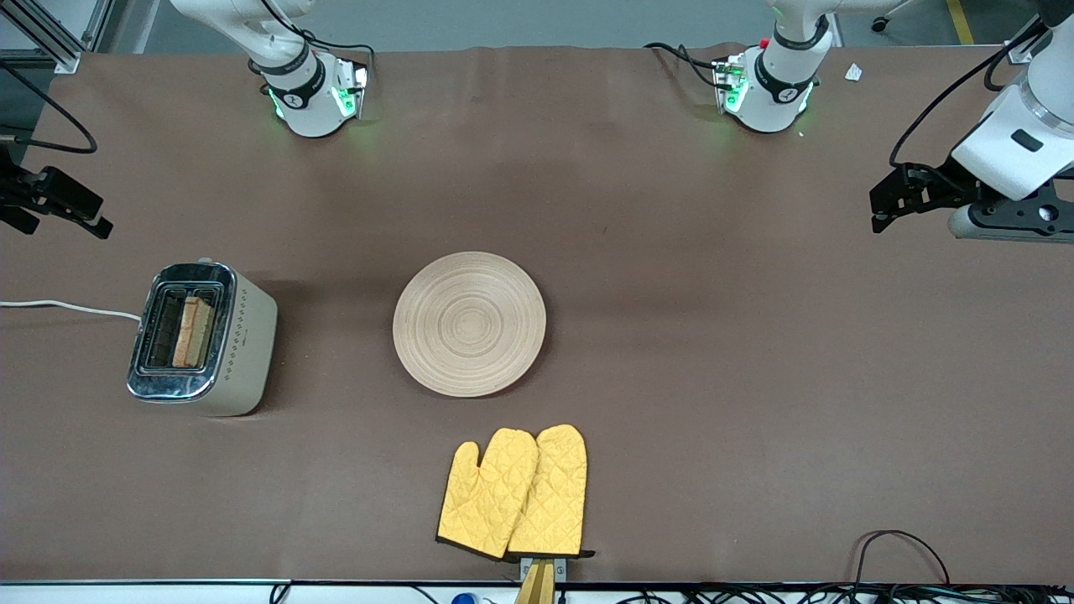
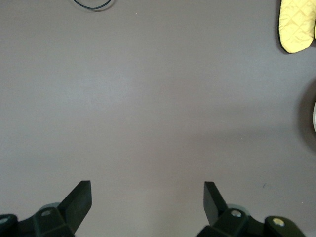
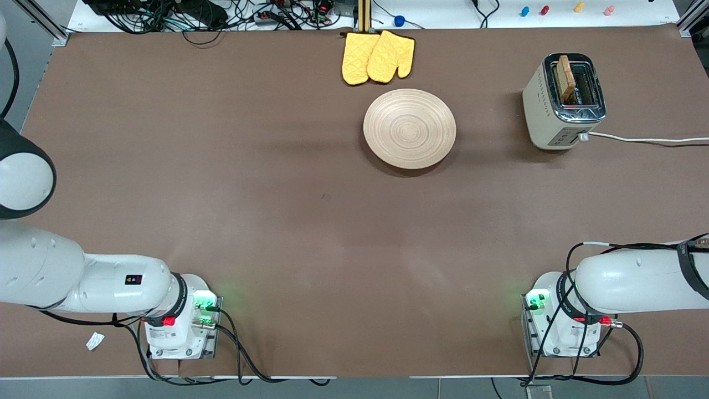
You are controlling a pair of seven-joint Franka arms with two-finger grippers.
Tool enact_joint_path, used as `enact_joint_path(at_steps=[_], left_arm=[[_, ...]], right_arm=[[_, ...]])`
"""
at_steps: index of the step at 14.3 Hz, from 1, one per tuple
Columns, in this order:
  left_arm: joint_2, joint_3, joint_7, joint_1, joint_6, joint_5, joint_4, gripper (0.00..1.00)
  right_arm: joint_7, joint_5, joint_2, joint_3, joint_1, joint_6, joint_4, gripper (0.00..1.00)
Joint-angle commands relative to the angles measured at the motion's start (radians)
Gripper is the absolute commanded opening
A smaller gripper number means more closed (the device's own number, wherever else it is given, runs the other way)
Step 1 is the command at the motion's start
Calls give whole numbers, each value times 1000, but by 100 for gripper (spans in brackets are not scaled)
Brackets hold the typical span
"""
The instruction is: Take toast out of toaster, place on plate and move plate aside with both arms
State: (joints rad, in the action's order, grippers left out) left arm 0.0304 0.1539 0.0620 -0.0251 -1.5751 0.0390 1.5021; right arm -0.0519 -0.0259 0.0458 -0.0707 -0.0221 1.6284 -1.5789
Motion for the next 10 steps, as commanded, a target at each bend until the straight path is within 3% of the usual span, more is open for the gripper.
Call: enact_joint_path(at_steps=[1, 10], left_arm=[[35, 0, -19, 2, 18, 10, -48, 100], [39, 1, -19, 2, -5, -2, -43, 100]], right_arm=[[6, -20, 11, -1, 5, -9, -7, 100], [-3, -20, 13, -1, 2, -10, -7, 100]])
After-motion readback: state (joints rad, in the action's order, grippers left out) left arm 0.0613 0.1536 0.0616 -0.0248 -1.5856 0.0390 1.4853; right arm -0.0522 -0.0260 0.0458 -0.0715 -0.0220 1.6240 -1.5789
